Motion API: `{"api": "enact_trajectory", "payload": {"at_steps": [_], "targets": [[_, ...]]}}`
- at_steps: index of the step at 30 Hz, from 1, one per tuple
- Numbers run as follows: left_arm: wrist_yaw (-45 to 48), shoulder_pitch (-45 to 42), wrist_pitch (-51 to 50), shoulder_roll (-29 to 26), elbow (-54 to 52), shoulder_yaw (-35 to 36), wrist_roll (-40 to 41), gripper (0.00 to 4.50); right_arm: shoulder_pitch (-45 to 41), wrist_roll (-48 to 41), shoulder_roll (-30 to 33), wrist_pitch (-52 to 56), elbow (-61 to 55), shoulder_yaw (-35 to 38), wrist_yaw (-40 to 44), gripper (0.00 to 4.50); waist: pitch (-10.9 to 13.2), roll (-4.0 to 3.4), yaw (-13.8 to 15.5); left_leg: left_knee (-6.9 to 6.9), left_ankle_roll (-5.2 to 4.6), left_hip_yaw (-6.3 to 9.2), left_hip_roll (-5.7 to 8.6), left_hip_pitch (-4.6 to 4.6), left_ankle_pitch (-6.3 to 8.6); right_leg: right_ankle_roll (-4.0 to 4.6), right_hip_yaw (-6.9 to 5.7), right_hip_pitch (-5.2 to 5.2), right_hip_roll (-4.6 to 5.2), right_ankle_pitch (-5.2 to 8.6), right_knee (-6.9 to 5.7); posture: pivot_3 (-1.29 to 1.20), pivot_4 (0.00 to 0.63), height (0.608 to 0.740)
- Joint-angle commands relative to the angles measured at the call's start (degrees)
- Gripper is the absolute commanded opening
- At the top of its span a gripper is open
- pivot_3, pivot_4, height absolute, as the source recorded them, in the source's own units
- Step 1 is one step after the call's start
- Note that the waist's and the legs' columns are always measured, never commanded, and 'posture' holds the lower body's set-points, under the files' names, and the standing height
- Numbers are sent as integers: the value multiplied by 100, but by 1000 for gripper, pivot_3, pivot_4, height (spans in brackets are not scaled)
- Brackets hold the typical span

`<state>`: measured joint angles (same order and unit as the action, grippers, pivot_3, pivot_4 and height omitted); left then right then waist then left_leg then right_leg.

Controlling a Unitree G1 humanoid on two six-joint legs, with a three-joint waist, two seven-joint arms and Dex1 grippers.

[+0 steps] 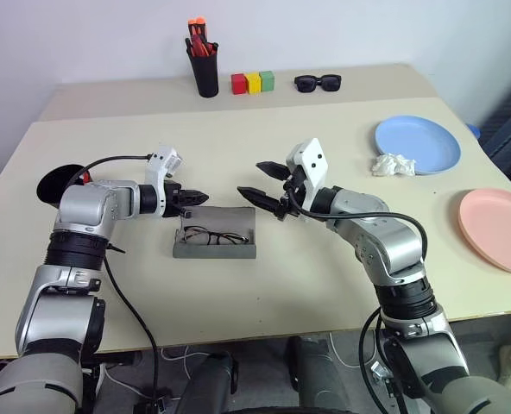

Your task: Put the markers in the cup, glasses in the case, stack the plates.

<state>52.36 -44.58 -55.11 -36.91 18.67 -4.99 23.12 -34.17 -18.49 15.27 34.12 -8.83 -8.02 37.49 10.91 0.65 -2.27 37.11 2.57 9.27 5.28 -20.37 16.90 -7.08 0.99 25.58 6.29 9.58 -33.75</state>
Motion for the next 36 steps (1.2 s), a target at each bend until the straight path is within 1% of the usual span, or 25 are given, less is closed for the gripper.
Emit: {"api": "enact_trajectory", "payload": {"at_steps": [1, 5, 10, 14, 17, 18, 20, 21, 23, 24, 27, 28, 32, 35, 36], "targets": [[188, 194, -224, -187, -556, -5, 103, 125, -18, -23, -26, -88, -227, -7, -45, 3492, 0, 0, -11, 0, 0, 0, 0, 0, 0, 0, 0, 0, 0, 0, 0, 0, 150, 740], [290, 701, -475, -478, -1495, 3, 250, 125, -19, 5, -23, -118, -190, -19, -62, 3492, 1, -1, -25, -1, 1, 0, -2, -1, 1, 1, 2, 4, 0, 0, -5, 0, 150, 740], [132, 1312, -53, -620, -2267, 249, 205, 125, -17, 49, -11, -193, -155, -39, -82, 3492, 1, -1, -15, 0, 2, -1, -3, -2, 2, 1, 5, 6, 0, 1, -8, 0, 150, 740], [-54, 1634, 368, -535, -2618, 568, 239, 125, -51, 97, 6, -268, -63, -46, -94, 3492, 1, -1, -6, 1, 2, -2, -3, -1, 2, 1, 6, 6, 1, 1, -8, 0, 150, 740], [-303, 1599, 705, -199, -2566, 1015, 427, 125, -82, 124, 17, -303, 0, 23, -144, 3492, 1, -2, 20, 1, 2, -1, -3, -2, 2, 1, 6, 6, 2, 0, -9, 0, 150, 740], [-439, 1514, 815, -29, -2546, 1245, 541, 351, -97, 131, 44, -304, 30, 107, -194, 3492, 1, -1, 28, 2, 2, -1, -2, -2, 2, 1, 5, 6, 2, 0, -8, 0, 150, 740], [-458, 1432, 841, 156, -2607, 1574, 853, 951, -106, 98, 185, -320, 80, 389, -261, 3492, 1, -1, 37, 3, 3, -2, -2, -2, 2, 1, 5, 6, 3, 0, -9, 0, 150, 740], [-430, 1440, 902, 204, -2651, 1667, 946, 1482, -105, 61, 272, -316, 111, 577, -311, 3492, 1, -1, 43, 4, 3, -1, -2, -4, 2, 2, 5, 6, 3, 0, -8, 0, 150, 740], [-313, 1476, 1017, 266, -2669, 1813, 1152, 2365, -100, 69, 566, -315, 249, 988, -435, 3492, 1, -1, 62, 4, 3, -3, -1, -4, 2, 2, 5, 6, 6, 0, -7, 0, 150, 740], [-211, 1513, 1132, 248, -2673, 1826, 1187, 2940, -85, 95, 780, -258, 347, 1204, -489, 3492, 1, -1, 99, 4, 2, -6, 0, -3, 2, 2, 6, 6, 7, 0, -7, 0, 150, 740], [-2, 1498, 1347, 239, -2589, 1918, 1364, 4386, 55, 386, 1523, -189, 732, 1651, -693, 3492, 1, -1, 154, 4, 1, -14, 1, -3, 2, 2, 6, 5, 8, -1, -3, 0, 150, 740], [81, 1485, 1449, 241, -2561, 1927, 1392, 4458, 132, 514, 1754, -196, 833, 1718, -756, 3492, 1, -1, 173, 4, 1, -14, 1, -5, 2, 2, 6, 5, 8, -1, -1, 0, 150, 740], [427, 1385, 1761, 325, -2421, 1879, 1576, 4458, 527, 900, 2511, 0, 1079, 2154, -1186, 3492, 1, 0, 164, 4, -2, -20, 1, -2, 3, 2, 5, -7, 7, -1, 15, 0, 150, 740], [561, 1288, 2018, 478, -2323, 1823, 1644, 4458, 808, 991, 2788, 349, 960, 2411, -1400, 3492, 1, -1, 138, 5, -3, -27, 0, -2, 3, 1, 8, -8, 7, -1, 22, 0, 150, 740], [623, 1269, 1920, 484, -2328, 1812, 1756, 4458, 921, 1091, 2879, 473, 939, 2463, -1522, 3492, 1, -1, 131, 5, -3, -32, -1, -1, 3, 1, 12, -8, 7, -2, 23, 0, 150, 740]]}}
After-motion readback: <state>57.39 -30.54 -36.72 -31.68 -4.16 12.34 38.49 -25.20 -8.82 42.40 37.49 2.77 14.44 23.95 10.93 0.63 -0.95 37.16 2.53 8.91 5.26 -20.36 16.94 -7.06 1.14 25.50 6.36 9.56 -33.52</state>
